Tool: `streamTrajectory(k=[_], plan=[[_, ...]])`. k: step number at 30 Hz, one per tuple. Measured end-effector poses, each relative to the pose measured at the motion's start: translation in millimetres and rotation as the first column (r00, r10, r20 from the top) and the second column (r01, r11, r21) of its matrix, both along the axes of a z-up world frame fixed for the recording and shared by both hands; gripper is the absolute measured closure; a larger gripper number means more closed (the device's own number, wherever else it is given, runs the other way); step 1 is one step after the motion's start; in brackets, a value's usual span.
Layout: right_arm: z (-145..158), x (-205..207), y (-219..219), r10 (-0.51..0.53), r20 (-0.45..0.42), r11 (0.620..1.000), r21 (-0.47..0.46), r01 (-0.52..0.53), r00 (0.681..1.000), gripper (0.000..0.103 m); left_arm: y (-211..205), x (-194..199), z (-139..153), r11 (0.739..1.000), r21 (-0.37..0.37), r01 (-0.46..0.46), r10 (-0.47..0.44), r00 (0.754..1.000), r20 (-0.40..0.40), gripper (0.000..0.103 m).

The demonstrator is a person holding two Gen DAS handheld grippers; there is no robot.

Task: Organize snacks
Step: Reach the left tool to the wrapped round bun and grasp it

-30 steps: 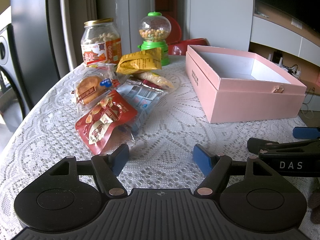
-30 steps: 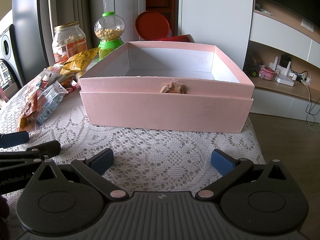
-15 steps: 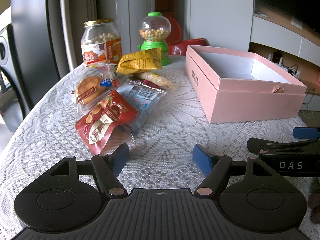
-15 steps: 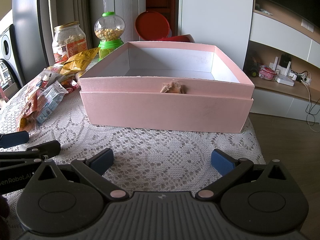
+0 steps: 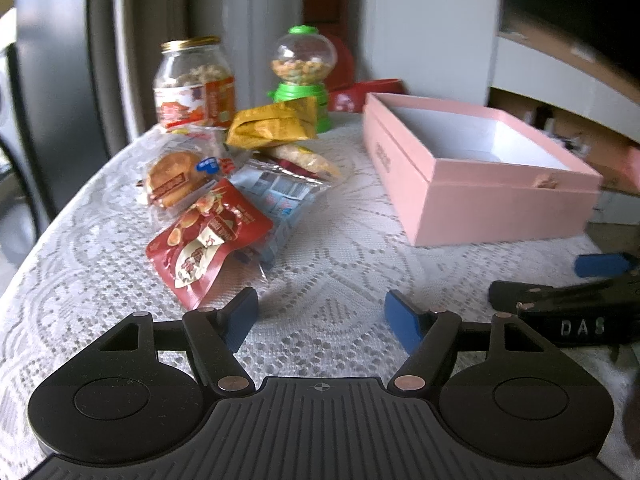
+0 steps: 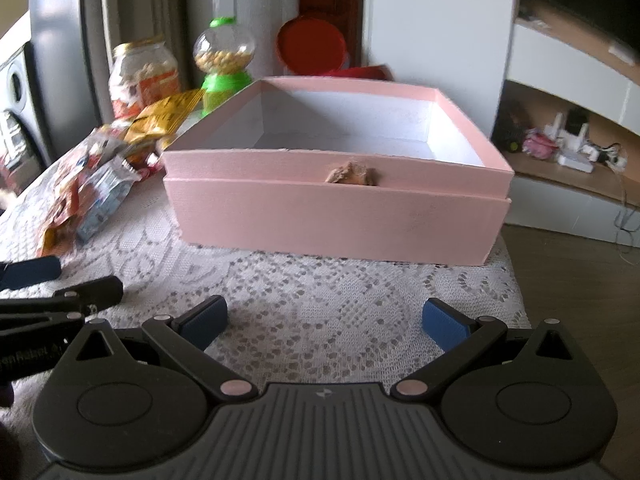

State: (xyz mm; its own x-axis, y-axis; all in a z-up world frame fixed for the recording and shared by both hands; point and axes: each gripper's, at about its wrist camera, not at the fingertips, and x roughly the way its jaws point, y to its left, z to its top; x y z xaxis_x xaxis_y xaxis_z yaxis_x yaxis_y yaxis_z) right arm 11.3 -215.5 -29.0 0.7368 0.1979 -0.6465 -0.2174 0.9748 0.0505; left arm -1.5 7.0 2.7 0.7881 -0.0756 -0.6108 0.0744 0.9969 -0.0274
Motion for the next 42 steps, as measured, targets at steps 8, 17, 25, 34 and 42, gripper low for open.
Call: streamTrajectory(k=[8, 17, 25, 34, 42], plan=[[7, 15, -7, 0.133, -0.107, 0.990, -0.031, -0.137, 0.985, 0.000, 67, 1, 35, 0.992, -0.124, 0.003, 0.006, 0.997, 0.075, 0.033], [17, 37, 25, 0.195, -0.071, 0.980, -0.034, -0.197, 0.978, 0.000, 88, 34, 26, 0.992, -0.113, 0.052, -0.050, 0.999, 0.020, 0.033], [21, 78, 70, 0.161, -0.042, 0.984, -0.065, -0.164, 0.986, 0.000, 99, 31, 22, 0.994, -0.093, 0.059, -0.058, 0.998, 0.014, 0.033], [23, 40, 75, 0.189, -0.012, 0.972, -0.137, -0.189, 0.982, 0.001, 132, 50, 14, 0.965, -0.263, -0.007, 0.002, 1.000, -0.017, 0.033], [27, 24, 64, 0.147, 0.139, 0.987, -0.091, -0.135, 0.979, 0.001, 111, 29, 13, 0.963, -0.260, 0.067, -0.080, 0.996, -0.040, 0.033]])
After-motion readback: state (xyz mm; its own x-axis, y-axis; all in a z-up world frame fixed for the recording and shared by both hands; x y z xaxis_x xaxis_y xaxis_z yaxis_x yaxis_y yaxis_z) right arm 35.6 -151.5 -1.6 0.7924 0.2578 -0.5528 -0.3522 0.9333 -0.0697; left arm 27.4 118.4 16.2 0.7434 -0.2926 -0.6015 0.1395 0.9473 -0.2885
